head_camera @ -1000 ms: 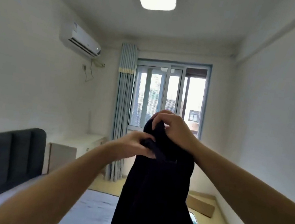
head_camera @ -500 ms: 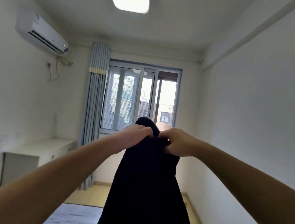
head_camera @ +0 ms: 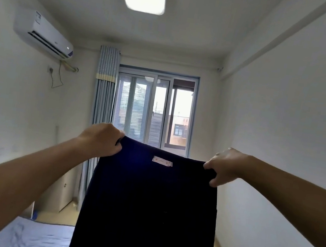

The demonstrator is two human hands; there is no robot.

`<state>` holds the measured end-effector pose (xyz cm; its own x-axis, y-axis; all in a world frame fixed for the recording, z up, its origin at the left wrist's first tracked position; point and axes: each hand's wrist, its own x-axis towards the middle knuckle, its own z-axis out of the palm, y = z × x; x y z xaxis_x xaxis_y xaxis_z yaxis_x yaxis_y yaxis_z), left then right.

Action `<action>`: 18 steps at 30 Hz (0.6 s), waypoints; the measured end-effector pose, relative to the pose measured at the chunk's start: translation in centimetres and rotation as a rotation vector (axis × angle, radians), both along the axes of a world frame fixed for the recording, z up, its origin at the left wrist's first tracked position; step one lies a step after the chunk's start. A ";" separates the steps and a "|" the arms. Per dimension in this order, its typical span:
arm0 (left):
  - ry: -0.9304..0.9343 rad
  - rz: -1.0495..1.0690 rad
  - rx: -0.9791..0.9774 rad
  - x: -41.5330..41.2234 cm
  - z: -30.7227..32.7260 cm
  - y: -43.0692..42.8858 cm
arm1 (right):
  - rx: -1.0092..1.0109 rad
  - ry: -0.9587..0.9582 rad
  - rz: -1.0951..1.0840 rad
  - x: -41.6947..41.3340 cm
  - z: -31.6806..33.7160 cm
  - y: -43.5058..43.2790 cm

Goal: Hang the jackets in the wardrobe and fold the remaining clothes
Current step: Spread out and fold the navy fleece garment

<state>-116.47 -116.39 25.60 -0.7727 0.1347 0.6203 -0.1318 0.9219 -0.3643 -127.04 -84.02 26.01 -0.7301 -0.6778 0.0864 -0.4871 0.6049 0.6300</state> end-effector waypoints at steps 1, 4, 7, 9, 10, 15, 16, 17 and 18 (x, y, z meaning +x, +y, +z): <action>0.010 0.029 -0.101 0.2 0.2 -0.3 | -0.037 0.034 0.005 -0.3 -0.4 -0.3; -0.037 0.008 -0.284 0.9 0.7 -1.8 | -0.245 0.045 0.067 -1.2 -0.7 -0.6; -0.258 -0.105 -0.186 1.5 1.4 -3.6 | -0.533 -0.134 0.163 -2.1 0.3 -0.1; -0.288 -0.206 -0.008 1.8 1.6 -4.3 | -0.751 -0.268 0.235 -2.0 0.9 0.2; -0.245 -0.258 0.097 1.9 1.4 -4.3 | -0.875 -0.338 0.264 -1.9 1.1 0.2; -0.067 -0.403 0.709 2.6 1.4 -3.7 | -1.342 -0.700 0.375 -0.5 1.6 0.2; -0.098 -0.384 0.810 2.8 1.7 -3.6 | -1.341 -0.722 0.348 -0.5 1.7 0.2; -0.130 -0.336 0.851 3.0 1.9 -3.5 | -1.303 -0.697 0.303 -0.5 1.7 0.3; -0.153 -0.289 0.851 3.2 2.1 -3.3 | -1.243 -0.634 0.250 -0.7 1.7 0.5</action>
<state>-113.24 -119.68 27.75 -0.8621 -0.1208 0.4920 0.1396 0.8769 0.4599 -127.73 -83.55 27.75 -0.7437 -0.5191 0.4212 -0.6571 0.4518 -0.6034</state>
